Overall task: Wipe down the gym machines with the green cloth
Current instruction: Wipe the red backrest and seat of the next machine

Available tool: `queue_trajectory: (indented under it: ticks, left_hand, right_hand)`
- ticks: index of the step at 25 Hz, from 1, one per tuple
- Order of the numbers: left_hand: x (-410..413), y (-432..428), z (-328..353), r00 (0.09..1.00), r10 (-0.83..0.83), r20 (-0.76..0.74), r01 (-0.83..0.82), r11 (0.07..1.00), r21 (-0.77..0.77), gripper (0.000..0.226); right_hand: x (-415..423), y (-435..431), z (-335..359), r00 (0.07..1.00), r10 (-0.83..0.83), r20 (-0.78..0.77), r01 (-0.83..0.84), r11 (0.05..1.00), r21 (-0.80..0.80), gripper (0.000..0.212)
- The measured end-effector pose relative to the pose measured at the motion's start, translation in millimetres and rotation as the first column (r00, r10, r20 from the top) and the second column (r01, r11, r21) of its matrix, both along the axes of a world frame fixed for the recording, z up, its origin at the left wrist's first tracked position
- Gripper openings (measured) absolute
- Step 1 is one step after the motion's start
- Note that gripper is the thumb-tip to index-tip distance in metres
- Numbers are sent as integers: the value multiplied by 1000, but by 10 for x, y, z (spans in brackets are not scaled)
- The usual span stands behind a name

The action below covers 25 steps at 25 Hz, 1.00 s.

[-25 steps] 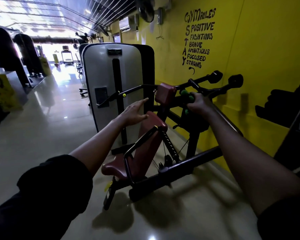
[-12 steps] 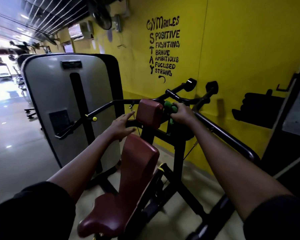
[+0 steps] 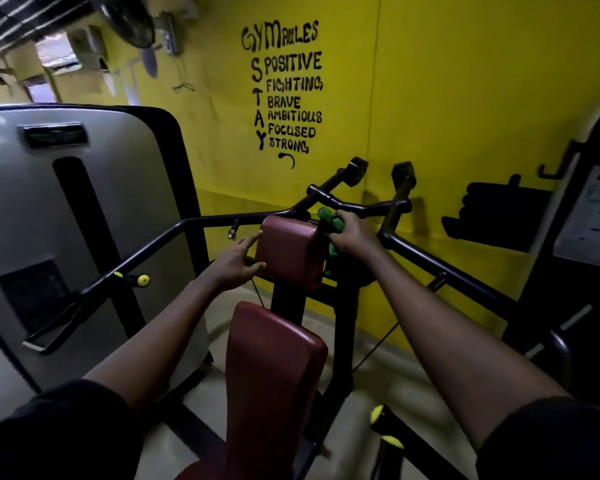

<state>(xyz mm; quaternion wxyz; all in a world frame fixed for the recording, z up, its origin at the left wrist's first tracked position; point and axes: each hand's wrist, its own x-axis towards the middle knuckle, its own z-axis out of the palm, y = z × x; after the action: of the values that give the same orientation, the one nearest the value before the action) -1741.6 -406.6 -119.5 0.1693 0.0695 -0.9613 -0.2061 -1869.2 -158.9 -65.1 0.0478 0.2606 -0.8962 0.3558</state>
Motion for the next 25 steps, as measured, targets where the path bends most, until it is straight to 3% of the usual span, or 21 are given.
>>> queue_trajectory:
  ticks: [4, 8, 13, 16, 19, 25]
  left_hand:
    - [-489, -485, -108, 994, -103, 47, 103, 995, 2, 78]
    - [-945, -808, -167, 979, -164, 119, 178, 978, -112, 80]
    - [-1425, -1090, -314, 969, -195, 150, 214, 970, -117, 81]
    - [-1616, -1180, -493, 974, -215, 66, 220, 971, -90, 78]
    - [-1739, -1246, -558, 964, -248, -98, 241, 967, -77, 69]
    - [-1935, -1298, -650, 928, -330, -172, 350, 932, 100, 67]
  right_hand:
    - [-195, -384, -43, 996, -87, -25, 87, 996, -1, 58]
    - [-279, -672, -124, 966, -220, -133, 219, 976, -22, 56]
    - [-386, -1046, -382, 911, -290, -293, 334, 936, 113, 49]
    - [-473, -1210, -656, 872, -297, -389, 396, 895, 205, 59]
    - [-641, -1385, -764, 807, -354, -473, 485, 854, 188, 64]
    - [-800, -1523, -842, 715, -415, -562, 571, 811, 128, 63]
